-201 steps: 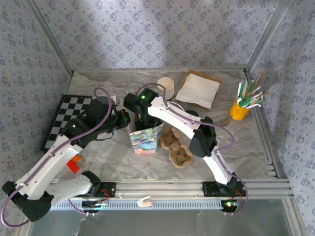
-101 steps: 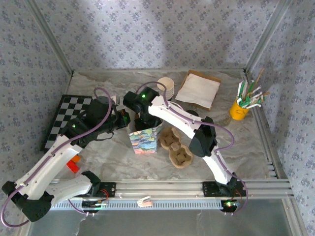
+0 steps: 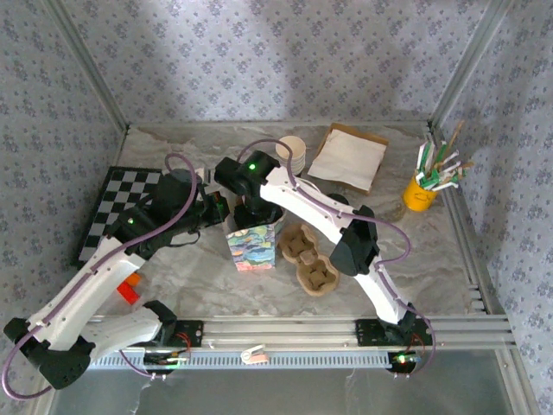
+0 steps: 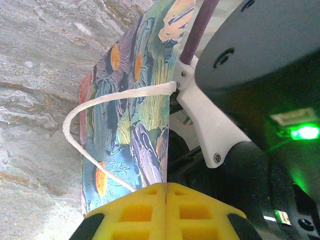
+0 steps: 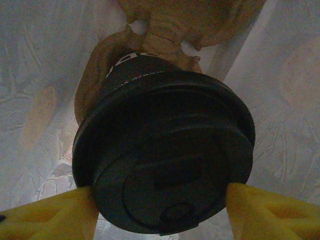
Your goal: Pack the takeout coffee
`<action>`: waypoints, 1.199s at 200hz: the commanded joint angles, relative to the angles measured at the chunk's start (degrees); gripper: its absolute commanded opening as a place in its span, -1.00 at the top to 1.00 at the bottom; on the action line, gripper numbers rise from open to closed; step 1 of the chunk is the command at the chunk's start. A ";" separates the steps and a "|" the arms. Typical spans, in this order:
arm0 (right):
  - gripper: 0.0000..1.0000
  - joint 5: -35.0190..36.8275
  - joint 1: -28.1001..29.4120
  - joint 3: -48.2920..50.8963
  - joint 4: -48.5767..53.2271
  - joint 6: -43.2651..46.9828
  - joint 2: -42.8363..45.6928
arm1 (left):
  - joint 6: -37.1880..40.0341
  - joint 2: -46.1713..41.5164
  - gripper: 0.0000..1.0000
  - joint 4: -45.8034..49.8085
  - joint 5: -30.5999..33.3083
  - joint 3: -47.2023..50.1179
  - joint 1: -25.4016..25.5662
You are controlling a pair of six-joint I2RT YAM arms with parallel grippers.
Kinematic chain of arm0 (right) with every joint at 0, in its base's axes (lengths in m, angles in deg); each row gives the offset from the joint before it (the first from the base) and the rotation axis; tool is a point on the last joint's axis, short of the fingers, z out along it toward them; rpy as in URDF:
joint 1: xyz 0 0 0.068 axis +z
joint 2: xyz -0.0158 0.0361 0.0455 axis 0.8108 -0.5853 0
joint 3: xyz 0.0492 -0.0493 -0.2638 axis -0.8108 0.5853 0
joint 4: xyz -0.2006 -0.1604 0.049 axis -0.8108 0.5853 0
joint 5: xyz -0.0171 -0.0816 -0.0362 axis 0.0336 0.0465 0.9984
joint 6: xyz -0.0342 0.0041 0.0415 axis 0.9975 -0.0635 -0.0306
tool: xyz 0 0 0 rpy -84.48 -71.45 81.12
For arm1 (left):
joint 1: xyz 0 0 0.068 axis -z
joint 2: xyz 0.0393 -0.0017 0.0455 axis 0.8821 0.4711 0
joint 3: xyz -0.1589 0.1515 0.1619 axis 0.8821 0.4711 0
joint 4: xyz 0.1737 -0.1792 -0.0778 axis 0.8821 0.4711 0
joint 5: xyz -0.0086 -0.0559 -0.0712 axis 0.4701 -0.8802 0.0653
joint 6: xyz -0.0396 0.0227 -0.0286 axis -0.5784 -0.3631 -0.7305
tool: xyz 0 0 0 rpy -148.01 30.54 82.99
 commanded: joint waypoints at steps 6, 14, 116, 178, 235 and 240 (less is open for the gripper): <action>-0.41 1.10 0.08 -2.33 3.17 -1.23 -0.78 | -0.37 0.25 0.98 0.86 0.59 -0.58 0.26; -0.42 0.95 0.12 -2.73 3.32 -1.22 -0.73 | -0.40 0.25 0.98 0.86 0.65 -0.55 0.25; -0.52 0.96 0.30 -6.61 6.50 -1.65 1.51 | -0.94 0.35 1.00 0.89 1.10 -0.45 -0.18; -0.56 0.93 0.31 -10.15 8.31 -2.10 2.55 | -0.87 0.51 1.00 0.76 0.66 -0.63 -0.26; -0.31 1.44 0.46 -9.91 9.55 -2.15 4.47 | -0.84 0.51 1.00 0.77 0.57 -0.75 -0.27; -0.27 1.46 0.52 -9.89 9.67 -2.04 4.62 | -0.75 0.54 1.00 0.77 0.61 -0.74 -0.27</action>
